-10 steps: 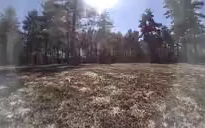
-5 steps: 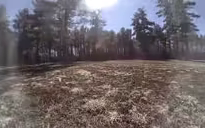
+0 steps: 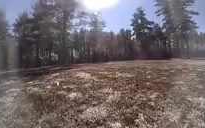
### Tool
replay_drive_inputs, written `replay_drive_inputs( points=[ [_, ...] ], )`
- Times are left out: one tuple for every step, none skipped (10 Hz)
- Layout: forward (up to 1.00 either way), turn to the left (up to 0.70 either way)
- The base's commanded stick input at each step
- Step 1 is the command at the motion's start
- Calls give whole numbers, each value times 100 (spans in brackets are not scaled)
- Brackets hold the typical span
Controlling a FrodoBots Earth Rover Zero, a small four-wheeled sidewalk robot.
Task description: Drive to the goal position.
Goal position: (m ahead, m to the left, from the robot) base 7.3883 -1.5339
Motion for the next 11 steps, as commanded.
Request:
replay_drive_inputs(
  points=[
    [50, 0],
    [50, 0],
    [50, 0],
    [50, 2],
    [50, 4],
    [50, 0],
    [50, -1],
    [50, -5],
    [50, -21],
    [50, -43],
    [50, -50]
  ],
)
